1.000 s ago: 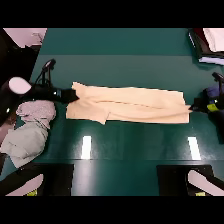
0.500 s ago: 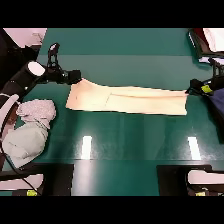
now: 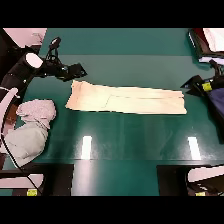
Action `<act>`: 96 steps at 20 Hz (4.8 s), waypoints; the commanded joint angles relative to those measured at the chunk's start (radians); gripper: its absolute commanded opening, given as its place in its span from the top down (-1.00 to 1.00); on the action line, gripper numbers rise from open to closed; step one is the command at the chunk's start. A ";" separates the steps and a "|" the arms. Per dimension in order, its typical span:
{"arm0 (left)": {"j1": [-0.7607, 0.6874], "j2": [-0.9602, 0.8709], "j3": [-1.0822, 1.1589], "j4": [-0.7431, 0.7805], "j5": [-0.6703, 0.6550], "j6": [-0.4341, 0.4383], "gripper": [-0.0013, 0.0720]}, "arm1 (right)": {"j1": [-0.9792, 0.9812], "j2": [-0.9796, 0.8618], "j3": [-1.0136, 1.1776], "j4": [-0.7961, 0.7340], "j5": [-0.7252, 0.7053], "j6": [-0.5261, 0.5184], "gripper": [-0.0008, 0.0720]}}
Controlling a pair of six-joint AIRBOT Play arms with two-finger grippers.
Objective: Fold the shirts.
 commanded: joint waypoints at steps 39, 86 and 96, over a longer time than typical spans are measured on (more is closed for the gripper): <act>-0.397 -0.596 0.525 -0.129 -0.081 0.020 0.89 | 0.703 0.064 0.571 0.029 0.015 0.060 0.95; 0.142 -0.064 0.536 0.181 -0.446 0.028 0.89 | 0.596 -0.023 -0.184 0.292 -0.421 -0.055 -0.92; 0.068 -0.064 0.536 0.174 -0.450 0.065 0.89 | 0.769 -0.323 0.151 0.449 -0.260 -0.066 -0.42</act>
